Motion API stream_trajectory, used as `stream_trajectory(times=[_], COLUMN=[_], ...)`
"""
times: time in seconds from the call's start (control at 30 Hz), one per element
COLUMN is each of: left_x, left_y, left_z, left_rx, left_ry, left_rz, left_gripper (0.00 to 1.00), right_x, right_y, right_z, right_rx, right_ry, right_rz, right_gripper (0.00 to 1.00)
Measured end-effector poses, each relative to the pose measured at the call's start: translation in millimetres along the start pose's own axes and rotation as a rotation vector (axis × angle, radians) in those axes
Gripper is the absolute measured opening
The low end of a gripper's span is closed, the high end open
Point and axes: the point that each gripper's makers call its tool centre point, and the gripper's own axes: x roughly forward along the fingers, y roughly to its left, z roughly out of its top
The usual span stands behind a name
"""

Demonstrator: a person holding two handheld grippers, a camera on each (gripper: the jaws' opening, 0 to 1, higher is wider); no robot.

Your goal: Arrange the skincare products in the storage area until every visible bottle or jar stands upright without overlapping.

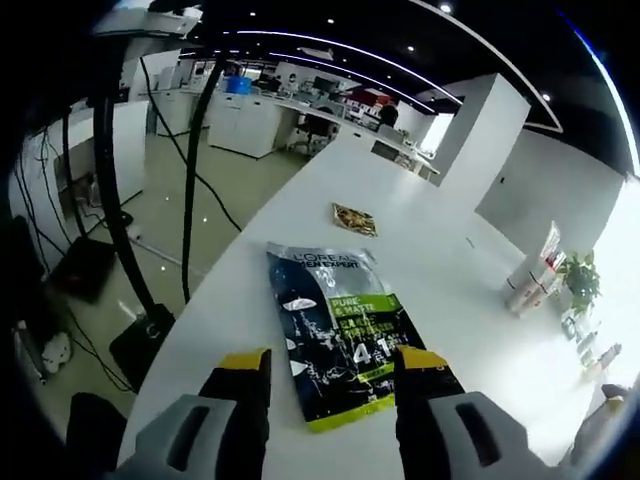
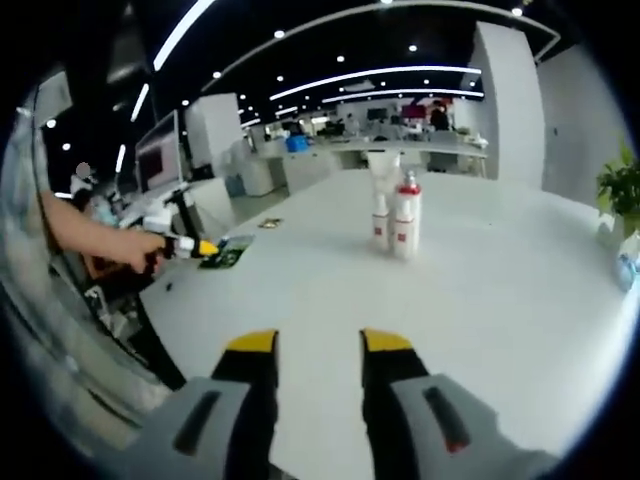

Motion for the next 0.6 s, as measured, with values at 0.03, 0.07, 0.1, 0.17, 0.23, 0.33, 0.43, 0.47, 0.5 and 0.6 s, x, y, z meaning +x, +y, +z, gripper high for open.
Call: stream_trajectory(times=[0.03,0.07,0.1,0.17,0.23,0.33,0.43,0.47,0.5,0.6], left_x=[2,3,5,7,7,7,7,7,8,8], left_y=[-2.6,-2.4,-2.5,2.1,7.1,15.5,22.4,22.2,23.1,23.5], left_z=[1.3,0.4,-0.8,-0.4,-1.3,-0.8,-0.1,0.0,0.8,2.7], left_rx=[-0.001,-0.003,0.008,0.032,0.026,0.037,0.084,0.078,0.055,0.001], left_ry=[-0.005,0.004,0.013,0.012,0.019,0.020,0.026,0.024,0.017,0.011], left_rz=[-0.014,-0.012,-0.014,0.005,0.020,0.061,0.108,0.104,0.108,0.102], left_gripper=[0.46,0.43,0.39,0.32,0.22,0.13,0.04,0.03,0.02,0.00], right_x=[0,-1,-1,-3,-5,-8,-12,-13,-15,-16], right_y=[0,1,1,1,0,-1,-6,-7,-8,-12], right_z=[-1.2,-2.4,-3.1,-3.3,-3.3,-4.5,-9.0,-10.1,-11.3,-12.7], right_rx=[-0.003,-0.007,-0.014,-0.014,-0.012,-0.024,-0.027,-0.024,-0.018,0.011], right_ry=[0.008,0.014,0.018,0.019,0.019,0.021,0.031,0.032,0.032,0.027], right_rz=[0.002,0.005,0.007,0.007,0.004,0.000,-0.010,-0.015,-0.020,-0.036], right_gripper=[0.29,0.29,0.29,0.29,0.29,0.28,0.27,0.27,0.27,0.27])
